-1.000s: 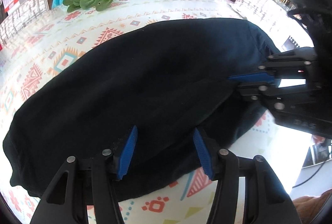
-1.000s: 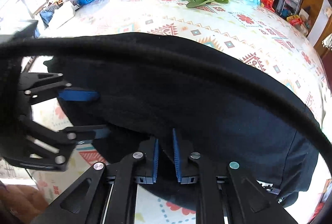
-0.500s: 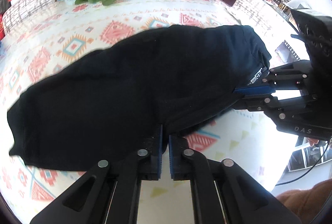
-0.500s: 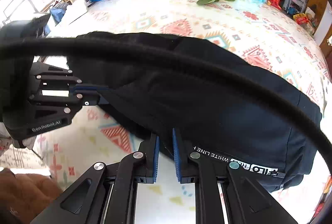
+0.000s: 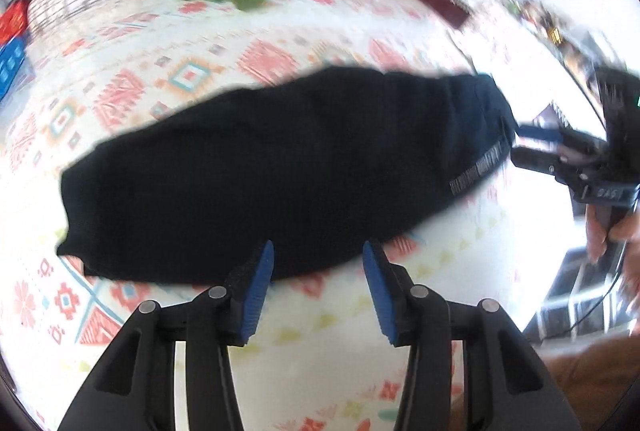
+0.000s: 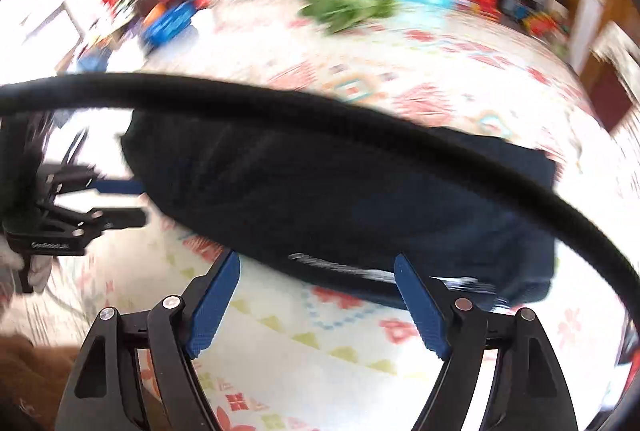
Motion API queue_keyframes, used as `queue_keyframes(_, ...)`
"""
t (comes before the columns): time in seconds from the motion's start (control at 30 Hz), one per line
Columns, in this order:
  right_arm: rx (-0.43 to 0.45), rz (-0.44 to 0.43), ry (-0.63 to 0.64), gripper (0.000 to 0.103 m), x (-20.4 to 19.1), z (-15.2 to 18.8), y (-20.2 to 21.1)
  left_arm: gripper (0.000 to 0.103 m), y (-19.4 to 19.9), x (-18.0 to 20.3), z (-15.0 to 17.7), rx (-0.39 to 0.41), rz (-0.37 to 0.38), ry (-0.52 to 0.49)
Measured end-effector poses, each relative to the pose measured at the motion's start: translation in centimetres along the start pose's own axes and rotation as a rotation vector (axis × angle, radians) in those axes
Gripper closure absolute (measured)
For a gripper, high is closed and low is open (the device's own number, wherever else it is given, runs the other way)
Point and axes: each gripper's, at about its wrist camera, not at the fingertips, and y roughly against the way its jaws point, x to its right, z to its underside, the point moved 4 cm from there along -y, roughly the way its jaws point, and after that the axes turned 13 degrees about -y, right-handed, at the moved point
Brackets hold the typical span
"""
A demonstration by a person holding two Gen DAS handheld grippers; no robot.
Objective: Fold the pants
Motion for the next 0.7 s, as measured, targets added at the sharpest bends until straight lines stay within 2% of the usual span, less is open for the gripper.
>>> queue_keyframes(0.07, 0.025, 0.042, -0.047, 0.019, 1.3, -1.6, -0.4, 0.057, -0.3, -2.0, -1.7, 0.033, -0.029, 0.063)
queue_keyframes(0.13, 0.052, 0.048, -0.116, 0.019, 2.7, -3.6, -1.6, 0.057, -1.7, -4.9, -3.5, 0.061, -0.051, 0.164)
queue_keyframes(0.23, 0.039, 0.08, -0.194, 0.019, 4.8, -5.7, -4.6, 0.057, -4.0, -8.9, -3.7, 0.029, -0.062, 0.294)
queue_keyframes(0.27, 0.024, 0.097, -0.208, 0.019, 5.4, -6.0, -5.6, 0.057, -5.0, -10.6, -3.4, 0.003, -0.09, 0.325)
queue_keyframes(0.3, 0.006, 0.12, -0.216, 0.02, 6.2, -6.2, -6.6, 0.066, -5.5, -11.4, -3.1, -0.003, -0.091, 0.335)
queue_keyframes(0.33, -0.01, 0.17, -0.214, 0.021, 7.4, -6.2, -7.6, 0.066, -5.2, -12.2, -3.2, 0.032, -0.099, 0.327)
queue_keyframes(0.4, -0.021, 0.218, -0.22, 0.034, 8.9, -6.1, -8.1, 0.074, -5.5, -13.3, -3.2, 0.012, -0.125, 0.311)
queue_keyframes(0.5, -0.028, 0.246, -0.212, 0.036, 9.4, -6.2, -8.2, 0.075, -5.6, -14.2, -3.3, 0.011, -0.119, 0.299)
queue_keyframes(0.6, -0.048, 0.313, -0.166, 0.036, 8.7, -6.3, -8.6, 0.075, -5.0, -14.5, -2.8, 0.005, -0.122, 0.3)
queue_keyframes(0.67, -0.056, 0.339, -0.171, 0.035, 8.4, -6.3, -7.9, 0.074, -3.9, -14.7, -2.6, 0.011, -0.103, 0.323)
queue_keyframes(0.7, -0.034, 0.355, -0.162, 0.034, 7.7, -6.5, -6.9, 0.071, -3.1, -14.5, -2.5, 0.016, -0.109, 0.321)
